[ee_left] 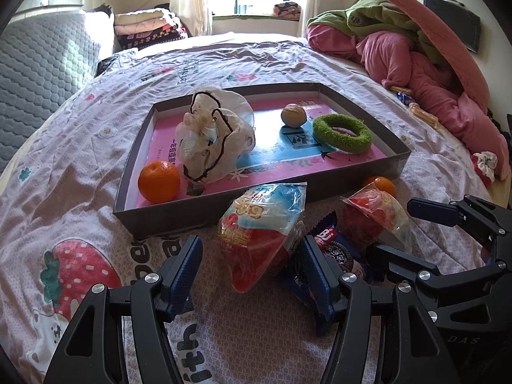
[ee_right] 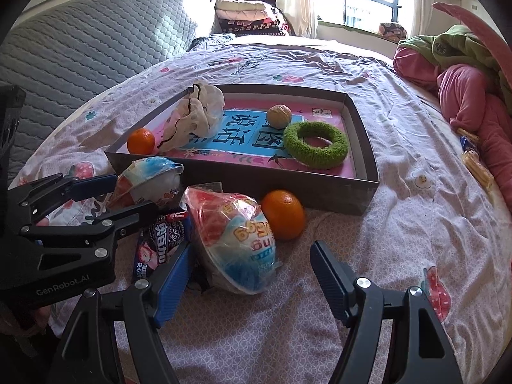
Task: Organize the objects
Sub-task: 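Grasp the blue BB candy bag with the left tool while the right tool grasps the red clear bag, then lift the BB candy bag toward the tray with the left tool while the right tool lifts the red bag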
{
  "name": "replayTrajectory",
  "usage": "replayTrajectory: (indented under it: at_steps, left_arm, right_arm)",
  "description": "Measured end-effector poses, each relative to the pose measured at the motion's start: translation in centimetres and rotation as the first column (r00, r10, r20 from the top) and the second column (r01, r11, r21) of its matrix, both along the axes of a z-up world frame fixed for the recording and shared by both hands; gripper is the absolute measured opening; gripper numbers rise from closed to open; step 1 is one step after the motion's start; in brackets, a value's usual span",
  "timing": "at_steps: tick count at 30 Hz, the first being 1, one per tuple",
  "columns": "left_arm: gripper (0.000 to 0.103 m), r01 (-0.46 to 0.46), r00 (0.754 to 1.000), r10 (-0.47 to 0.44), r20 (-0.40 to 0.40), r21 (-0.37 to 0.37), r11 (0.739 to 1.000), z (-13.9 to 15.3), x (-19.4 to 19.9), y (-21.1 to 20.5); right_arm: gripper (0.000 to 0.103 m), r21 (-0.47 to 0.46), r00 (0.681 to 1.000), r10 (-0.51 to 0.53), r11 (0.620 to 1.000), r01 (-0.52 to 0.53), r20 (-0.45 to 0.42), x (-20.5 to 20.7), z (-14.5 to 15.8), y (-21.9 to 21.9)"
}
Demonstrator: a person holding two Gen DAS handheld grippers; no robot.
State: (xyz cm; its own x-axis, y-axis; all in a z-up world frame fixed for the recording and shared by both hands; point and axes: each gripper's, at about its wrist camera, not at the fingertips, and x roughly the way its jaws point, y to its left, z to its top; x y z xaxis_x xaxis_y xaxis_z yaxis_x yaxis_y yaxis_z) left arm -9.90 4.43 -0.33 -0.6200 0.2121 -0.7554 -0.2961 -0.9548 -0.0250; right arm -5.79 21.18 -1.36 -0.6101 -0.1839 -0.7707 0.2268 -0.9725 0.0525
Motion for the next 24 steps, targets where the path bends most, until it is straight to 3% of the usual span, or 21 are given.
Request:
replayTrajectory:
  at_steps: [12, 18, 20, 24]
  left_arm:
    - [0.067, -0.025, 0.998, 0.022, 0.057, 0.053, 0.998, -0.6, -1.6, 0.0]
    - [0.066, -0.036, 0.998, 0.032, 0.063, 0.053, 0.998, -1.0, -2.3, 0.4]
    - [0.06, -0.035, 0.997, 0.031, 0.067, 0.059, 0.998, -1.0, -2.4, 0.5]
    - [0.058, -0.021, 0.999, 0.019, 0.049, 0.041, 0.999, -0.7, -2.1, 0.8]
  right_arm:
    - [0.053, -0.074, 1.0, 0.012, 0.997, -0.01, 0.025, -0.7, -0.1, -0.2]
    - [0.051, -0.095, 0.999, 0.024, 0.995, -0.021, 0.032, -0.9, -0.1, -0.2]
    - [0.051, -0.1, 0.999, 0.029, 0.995, -0.026, 0.031, -0.9, -0.1, -0.1]
    - [0.051, -0.136, 0.999, 0.03, 0.99, -0.026, 0.03, -0.9, 0.1, 0.5]
